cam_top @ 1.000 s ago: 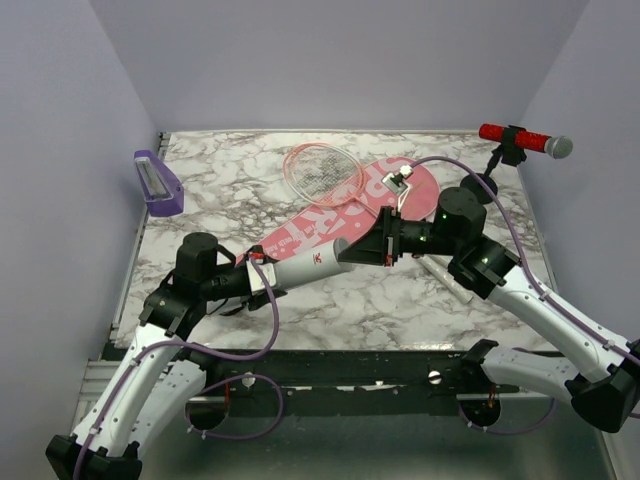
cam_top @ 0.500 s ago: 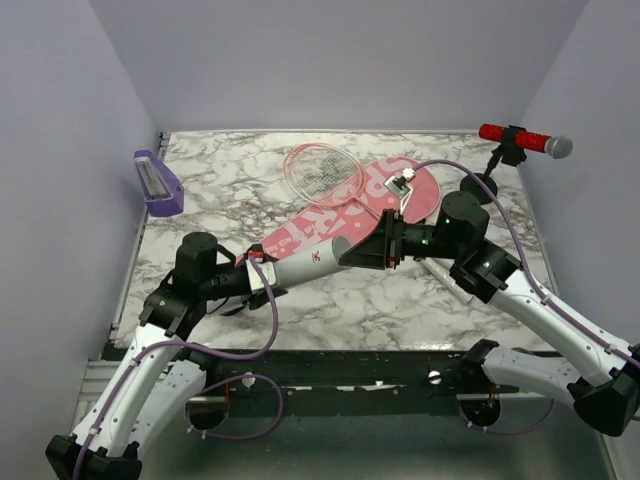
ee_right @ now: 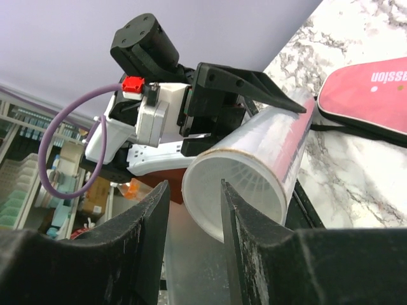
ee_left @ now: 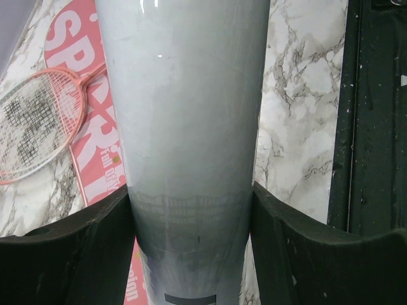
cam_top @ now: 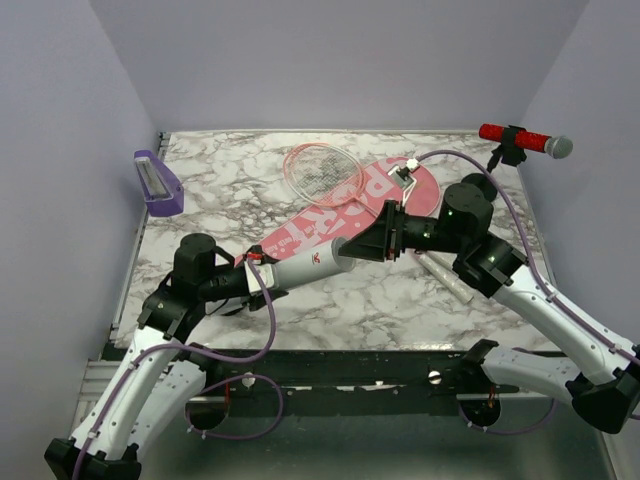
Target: Pack up the badminton gear
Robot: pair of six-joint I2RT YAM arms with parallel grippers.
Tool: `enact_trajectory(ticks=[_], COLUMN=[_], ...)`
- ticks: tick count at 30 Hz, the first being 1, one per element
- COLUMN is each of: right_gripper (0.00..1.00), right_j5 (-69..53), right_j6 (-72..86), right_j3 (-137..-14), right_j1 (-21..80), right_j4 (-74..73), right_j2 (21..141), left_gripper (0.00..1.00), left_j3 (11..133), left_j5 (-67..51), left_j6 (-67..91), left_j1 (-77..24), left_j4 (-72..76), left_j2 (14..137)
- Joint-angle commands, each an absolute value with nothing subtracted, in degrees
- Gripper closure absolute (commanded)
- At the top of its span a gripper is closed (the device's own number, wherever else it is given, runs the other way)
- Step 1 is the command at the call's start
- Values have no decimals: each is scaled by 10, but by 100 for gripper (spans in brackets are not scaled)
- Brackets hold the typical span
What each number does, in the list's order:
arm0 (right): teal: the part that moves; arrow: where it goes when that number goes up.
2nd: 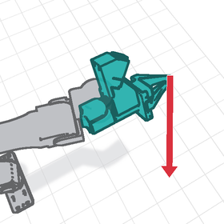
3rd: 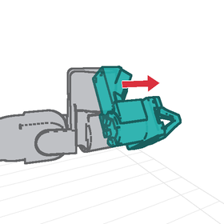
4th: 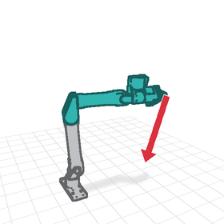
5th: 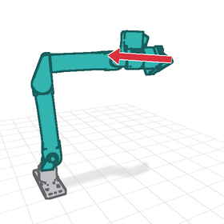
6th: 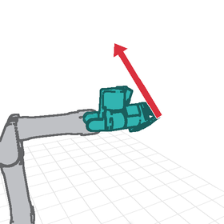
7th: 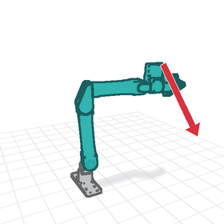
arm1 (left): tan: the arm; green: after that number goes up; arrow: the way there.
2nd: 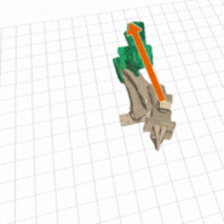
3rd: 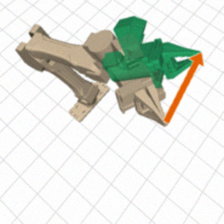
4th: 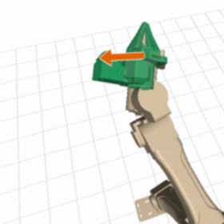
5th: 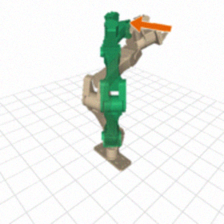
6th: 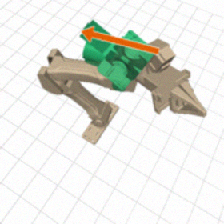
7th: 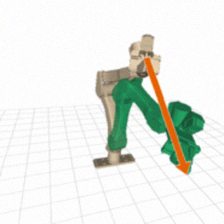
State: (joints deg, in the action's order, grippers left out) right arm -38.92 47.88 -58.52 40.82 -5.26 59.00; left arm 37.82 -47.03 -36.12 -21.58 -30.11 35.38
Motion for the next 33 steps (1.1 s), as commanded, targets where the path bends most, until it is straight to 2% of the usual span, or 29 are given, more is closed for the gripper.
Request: enact_trajectory(ticks=[1,11,24,33], right_gripper=[54,54,56,56], right_j5=[-367,-354,-382,-334], right_j6=[454,438,490,439], right_j3=[-614,-617,-550,-605], right_j1=[411,411,413,411], right_j4=[-82,-97,-16,-113], right_j2=[602,618,615,588], left_gripper=[65,66,66,66], left_j3=[399,397,403,400], left_j5=[-498,-502,-500,-494], left_j6=[-359,-362,-342,-349], left_j1=[-221,-221,-223,-224], left_j4=[-290,-296,-273,-274], left_j2=[341,337,346,349])
